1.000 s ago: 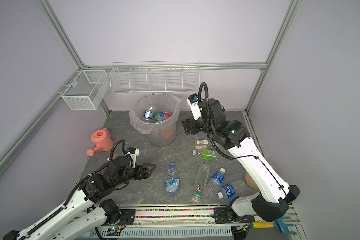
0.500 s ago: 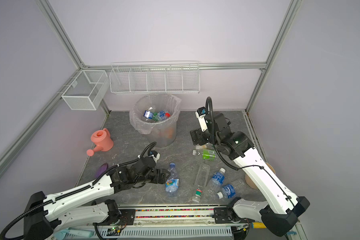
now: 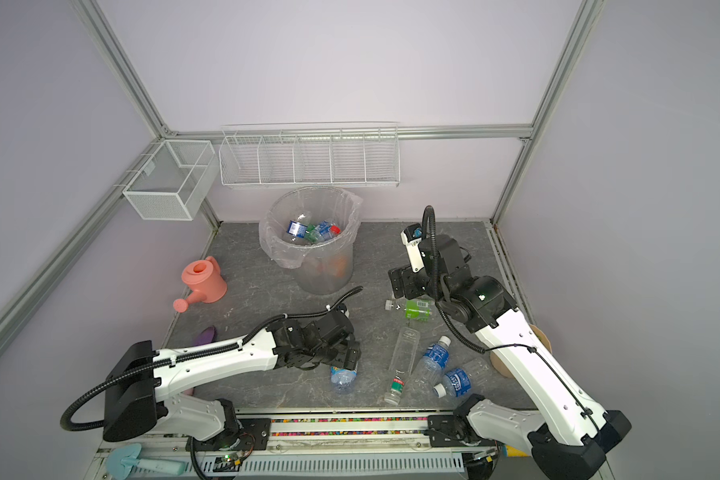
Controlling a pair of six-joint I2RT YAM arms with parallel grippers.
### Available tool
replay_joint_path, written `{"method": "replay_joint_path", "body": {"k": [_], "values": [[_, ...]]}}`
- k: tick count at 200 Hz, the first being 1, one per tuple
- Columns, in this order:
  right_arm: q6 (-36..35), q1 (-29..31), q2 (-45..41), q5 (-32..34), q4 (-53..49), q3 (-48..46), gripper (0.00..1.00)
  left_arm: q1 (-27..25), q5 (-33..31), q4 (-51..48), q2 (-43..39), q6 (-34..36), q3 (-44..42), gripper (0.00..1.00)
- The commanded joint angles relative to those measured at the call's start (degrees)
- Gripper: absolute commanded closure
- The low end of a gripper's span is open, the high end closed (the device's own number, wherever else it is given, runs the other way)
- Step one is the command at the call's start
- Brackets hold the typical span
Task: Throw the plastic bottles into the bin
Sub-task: 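Lower and close the left gripper on the rainbow-label bottle, then lift the rainbow-label bottle with the left gripper off the table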
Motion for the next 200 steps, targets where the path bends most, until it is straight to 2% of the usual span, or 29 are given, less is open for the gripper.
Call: {"method": "replay_joint_path", "body": {"k": [1,62,131,200], "values": [[0.6,-0.6,-2.0,-0.6,1.3,-1.5,0.08,-0.7,-2.9,-6.2,2.2,-0.8,2.8,0.05],[1.2,-1.4,-4.5,-0.6,1.4,-3.9,0.08,-3.5,-1.9,-7.5,9.5,-1.9,6.2,0.1],[1.1,-2.1,-6.8,-0.5,0.9,-5.1,0.08,-3.6,-0.4,-7.2,14.6,-2.2,6.7,0.17],[1.6,-2.4,-8.1,-0.6,0.7,-6.1,0.08,-4.0,-1.0,-5.1,15.6,-3.1,4.5,0.24]]}}
